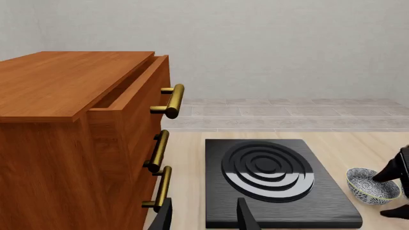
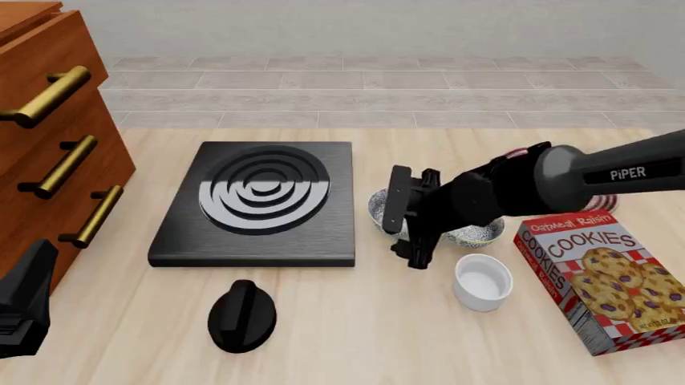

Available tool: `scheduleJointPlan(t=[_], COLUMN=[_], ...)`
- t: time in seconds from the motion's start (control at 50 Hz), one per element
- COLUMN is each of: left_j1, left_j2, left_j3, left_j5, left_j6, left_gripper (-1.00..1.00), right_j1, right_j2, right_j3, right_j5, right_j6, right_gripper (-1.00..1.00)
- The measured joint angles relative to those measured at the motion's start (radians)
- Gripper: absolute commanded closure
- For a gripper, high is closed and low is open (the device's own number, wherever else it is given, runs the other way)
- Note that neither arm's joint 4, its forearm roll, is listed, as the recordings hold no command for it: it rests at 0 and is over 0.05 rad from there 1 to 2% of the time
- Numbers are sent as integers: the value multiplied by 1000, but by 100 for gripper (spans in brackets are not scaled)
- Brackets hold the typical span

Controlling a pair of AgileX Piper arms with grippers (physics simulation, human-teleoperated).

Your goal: Pick the akita bowl from table center and place it on the plate.

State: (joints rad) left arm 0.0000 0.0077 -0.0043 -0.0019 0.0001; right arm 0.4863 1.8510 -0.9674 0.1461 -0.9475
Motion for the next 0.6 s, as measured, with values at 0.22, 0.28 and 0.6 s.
scheduleJointPlan(t=[0.22,0.28,0.6], left_j1=[0,0,0], left_j2=[0,0,0], left_j3=[0,0,0], left_j5=[0,0,0], left_j6=[0,0,0], left_gripper=[-100,-100,-100], right_j1=[-10,-12,-5], right_j2=[31,38,38], right_j3=[-6,-8,-5], right_j5=[-5,-6,-7], right_j6=[20,23,16], right_gripper=[-100,-100,-100])
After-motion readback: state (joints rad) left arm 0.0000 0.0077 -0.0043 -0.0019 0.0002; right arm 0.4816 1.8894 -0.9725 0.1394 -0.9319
